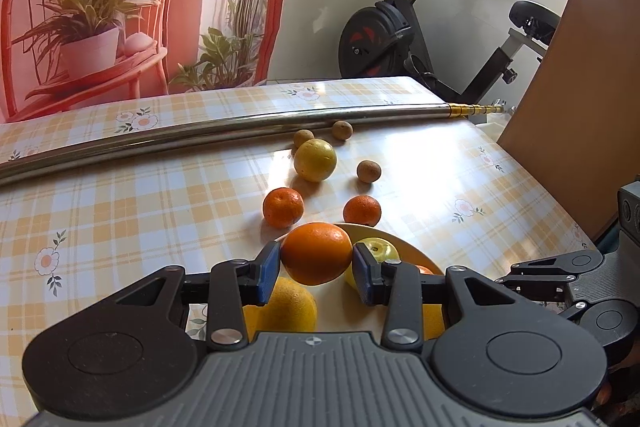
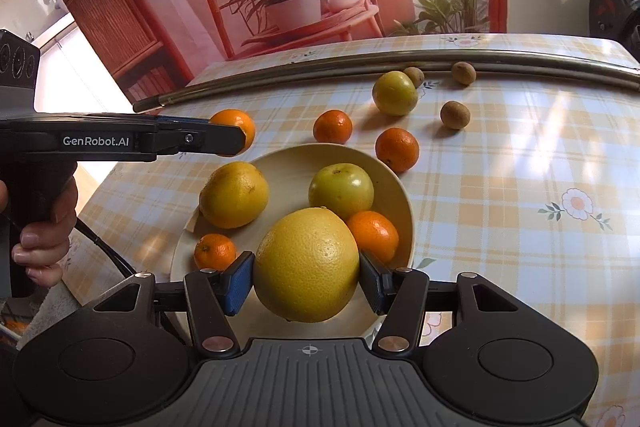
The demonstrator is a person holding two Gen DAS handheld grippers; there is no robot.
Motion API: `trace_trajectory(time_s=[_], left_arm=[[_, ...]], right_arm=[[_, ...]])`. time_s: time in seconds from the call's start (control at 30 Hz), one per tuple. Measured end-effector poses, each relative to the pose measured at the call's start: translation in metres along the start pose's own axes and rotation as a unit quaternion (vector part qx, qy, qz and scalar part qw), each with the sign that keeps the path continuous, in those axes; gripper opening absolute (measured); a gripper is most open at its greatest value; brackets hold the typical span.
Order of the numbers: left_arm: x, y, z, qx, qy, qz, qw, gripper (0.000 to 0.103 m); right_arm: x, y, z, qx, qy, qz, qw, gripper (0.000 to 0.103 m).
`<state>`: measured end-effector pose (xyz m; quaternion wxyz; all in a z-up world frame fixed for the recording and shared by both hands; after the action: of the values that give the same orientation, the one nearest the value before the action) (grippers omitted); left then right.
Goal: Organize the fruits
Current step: 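Carry the orange and the lemon over the beige plate with both tools, then lower the lemon and orange onto the plate and open both tools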
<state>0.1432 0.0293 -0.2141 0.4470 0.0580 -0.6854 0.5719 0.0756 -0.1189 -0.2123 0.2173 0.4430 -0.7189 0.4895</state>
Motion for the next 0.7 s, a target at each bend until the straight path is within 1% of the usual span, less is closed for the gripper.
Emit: trace_trajectory(time_s=[0.17, 0.4, 0.7], left_arm=[[-0.001, 0.001, -0.001, 0.001, -0.001, -0.001, 1.0000, 0.042], [-0.004, 0.000, 0.000, -0.002, -0.005, -0.003, 1.0000, 0.042], [-0.013, -0.005, -0.001, -0.009, -0.008, -0.012, 0.9999, 0.042]], right_arm=[[-0.007, 0.006, 0.004, -0.010, 0.028, -0.013, 0.999, 0.052], [-0.013, -0.003, 0.009, -0.012, 0.034, -0.007, 0.999, 0.052], [-0.030, -0.017, 0.005, 0.009, 0.039, -0.005, 0.999, 0.052]])
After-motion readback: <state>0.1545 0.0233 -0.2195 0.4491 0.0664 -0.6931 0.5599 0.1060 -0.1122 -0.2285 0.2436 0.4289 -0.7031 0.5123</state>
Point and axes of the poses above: each gripper's, at about its wrist camera, not at the fingertips, and x roughly against the way its jaws point, z to its right, y to its underside, the point moved 2 cm from there along -x, roughly the way its jaws point, and after that the axes turned 10 degrees about -x, right-handed, at the moved point
